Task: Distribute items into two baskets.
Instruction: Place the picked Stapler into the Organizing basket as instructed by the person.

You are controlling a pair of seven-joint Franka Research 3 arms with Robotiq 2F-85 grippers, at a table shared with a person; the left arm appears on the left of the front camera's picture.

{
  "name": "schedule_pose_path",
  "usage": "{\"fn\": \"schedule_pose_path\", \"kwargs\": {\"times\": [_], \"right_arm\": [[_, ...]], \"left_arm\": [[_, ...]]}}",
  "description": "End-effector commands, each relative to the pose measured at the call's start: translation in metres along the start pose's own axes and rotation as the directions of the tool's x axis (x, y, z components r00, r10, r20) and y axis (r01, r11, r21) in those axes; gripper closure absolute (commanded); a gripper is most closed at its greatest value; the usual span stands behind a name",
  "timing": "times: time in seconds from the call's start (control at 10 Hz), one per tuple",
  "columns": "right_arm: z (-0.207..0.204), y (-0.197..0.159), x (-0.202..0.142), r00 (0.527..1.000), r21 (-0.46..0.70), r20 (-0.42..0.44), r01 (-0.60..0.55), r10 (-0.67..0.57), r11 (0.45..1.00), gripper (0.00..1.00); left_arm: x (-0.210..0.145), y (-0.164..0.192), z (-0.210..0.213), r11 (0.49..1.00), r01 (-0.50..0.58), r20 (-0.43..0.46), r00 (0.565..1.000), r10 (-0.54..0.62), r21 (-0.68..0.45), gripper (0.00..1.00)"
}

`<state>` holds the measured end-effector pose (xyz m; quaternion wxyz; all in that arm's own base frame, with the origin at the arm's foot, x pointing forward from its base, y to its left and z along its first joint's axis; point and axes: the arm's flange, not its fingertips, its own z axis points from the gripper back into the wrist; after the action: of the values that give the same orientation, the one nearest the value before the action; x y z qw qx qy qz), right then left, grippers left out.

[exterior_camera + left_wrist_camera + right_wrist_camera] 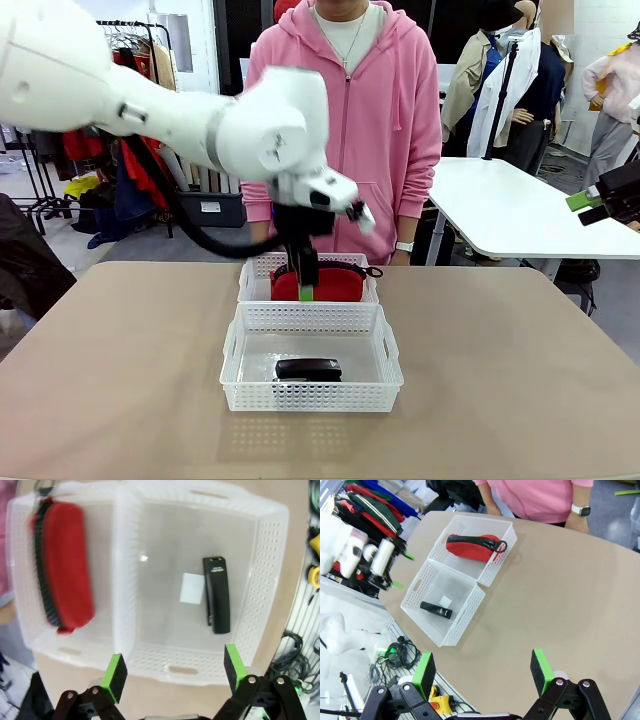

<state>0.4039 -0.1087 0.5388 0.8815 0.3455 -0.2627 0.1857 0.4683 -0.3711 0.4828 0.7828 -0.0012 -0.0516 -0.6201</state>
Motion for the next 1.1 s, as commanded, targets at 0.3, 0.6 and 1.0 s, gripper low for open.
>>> {"fn": "schedule_pose_path", "kwargs": {"times": [0.3,0.6,1.0], "right_arm": [[0.001,0.002,0.001,1.000,-0.005,-0.005,0.012,-0.012,1.000,0.00],[0.001,0.002,0.001,1.000,-0.005,-0.005,0.012,-0.012,1.000,0.00],[0.001,0.002,0.001,1.000,-0.005,-0.005,0.012,-0.012,1.000,0.00]], "left_arm": [[-0.106,0.038,0.087,0.971,-0.236,0.151,0.960,0.238,-0.027,0.00],[-0.191,0.030,0.141,0.922,-0.384,0.330,0.864,0.379,-0.053,0.00],[-0.299,0.005,0.164,0.825,-0.560,0.473,0.710,0.522,-0.069,0.00]]}}
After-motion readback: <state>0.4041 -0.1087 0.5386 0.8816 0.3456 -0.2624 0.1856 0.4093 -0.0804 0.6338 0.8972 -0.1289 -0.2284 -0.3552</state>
